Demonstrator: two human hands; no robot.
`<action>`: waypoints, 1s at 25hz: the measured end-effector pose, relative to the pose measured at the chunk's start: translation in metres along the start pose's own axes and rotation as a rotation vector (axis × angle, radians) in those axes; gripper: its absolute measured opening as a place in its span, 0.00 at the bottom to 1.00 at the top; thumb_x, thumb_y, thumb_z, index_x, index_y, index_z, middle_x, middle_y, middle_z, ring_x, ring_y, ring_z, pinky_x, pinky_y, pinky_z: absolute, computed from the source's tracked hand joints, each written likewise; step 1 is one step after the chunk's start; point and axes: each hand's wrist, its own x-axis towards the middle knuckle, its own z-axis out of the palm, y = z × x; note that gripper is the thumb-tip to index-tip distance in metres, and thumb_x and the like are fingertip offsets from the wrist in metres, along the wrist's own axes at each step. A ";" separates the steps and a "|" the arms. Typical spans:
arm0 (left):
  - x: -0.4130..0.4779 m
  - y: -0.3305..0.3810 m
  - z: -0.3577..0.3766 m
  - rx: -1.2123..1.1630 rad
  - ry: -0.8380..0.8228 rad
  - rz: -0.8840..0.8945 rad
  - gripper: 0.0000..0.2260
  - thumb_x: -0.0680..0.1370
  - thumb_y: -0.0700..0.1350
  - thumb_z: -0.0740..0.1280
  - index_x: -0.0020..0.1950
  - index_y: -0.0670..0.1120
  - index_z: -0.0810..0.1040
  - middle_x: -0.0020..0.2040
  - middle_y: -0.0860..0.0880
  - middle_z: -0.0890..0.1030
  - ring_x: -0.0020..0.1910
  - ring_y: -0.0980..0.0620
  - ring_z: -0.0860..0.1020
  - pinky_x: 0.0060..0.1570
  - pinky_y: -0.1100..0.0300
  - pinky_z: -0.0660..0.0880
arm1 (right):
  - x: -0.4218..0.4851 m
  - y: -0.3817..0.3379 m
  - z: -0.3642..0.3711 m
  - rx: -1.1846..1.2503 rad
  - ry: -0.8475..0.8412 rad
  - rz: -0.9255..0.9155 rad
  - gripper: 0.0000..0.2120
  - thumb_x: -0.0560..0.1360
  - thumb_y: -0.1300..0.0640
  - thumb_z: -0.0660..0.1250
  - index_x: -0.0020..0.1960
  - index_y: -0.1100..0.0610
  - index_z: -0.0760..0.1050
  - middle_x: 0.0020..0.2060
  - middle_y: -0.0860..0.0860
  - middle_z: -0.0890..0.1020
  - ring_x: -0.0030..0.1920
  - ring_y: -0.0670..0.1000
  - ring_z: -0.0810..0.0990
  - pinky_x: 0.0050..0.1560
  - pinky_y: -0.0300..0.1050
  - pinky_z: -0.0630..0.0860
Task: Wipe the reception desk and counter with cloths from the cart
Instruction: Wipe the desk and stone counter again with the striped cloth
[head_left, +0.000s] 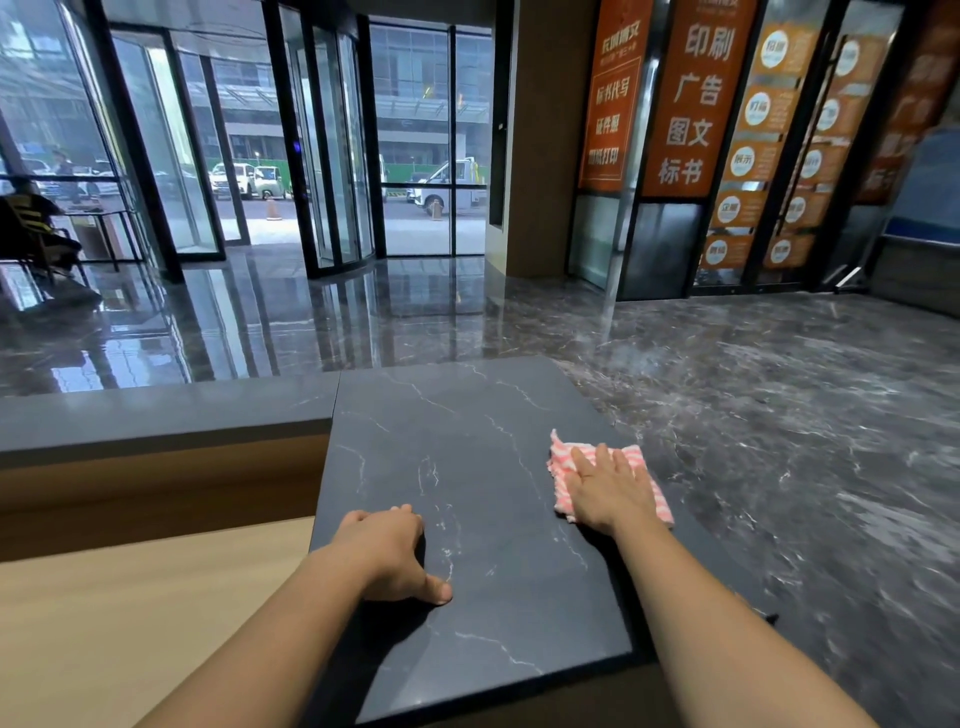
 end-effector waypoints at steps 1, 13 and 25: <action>0.000 0.000 0.000 -0.008 0.002 0.000 0.39 0.69 0.67 0.69 0.73 0.47 0.66 0.74 0.50 0.66 0.72 0.48 0.65 0.72 0.54 0.56 | -0.007 -0.013 0.003 0.010 -0.001 -0.027 0.25 0.83 0.46 0.42 0.79 0.46 0.46 0.79 0.53 0.45 0.78 0.55 0.42 0.76 0.56 0.41; 0.009 0.004 -0.002 -0.118 -0.101 -0.102 0.37 0.67 0.62 0.75 0.70 0.46 0.70 0.67 0.49 0.74 0.64 0.46 0.73 0.64 0.54 0.70 | -0.049 -0.078 0.019 0.022 -0.008 -0.318 0.25 0.83 0.46 0.44 0.79 0.45 0.47 0.79 0.52 0.45 0.79 0.53 0.42 0.77 0.53 0.40; 0.008 -0.002 0.003 -0.177 -0.084 -0.033 0.39 0.69 0.60 0.74 0.74 0.45 0.65 0.74 0.48 0.65 0.71 0.46 0.67 0.67 0.53 0.66 | -0.020 -0.001 0.007 0.048 0.027 0.018 0.25 0.82 0.45 0.42 0.79 0.45 0.48 0.79 0.52 0.46 0.78 0.54 0.43 0.76 0.56 0.42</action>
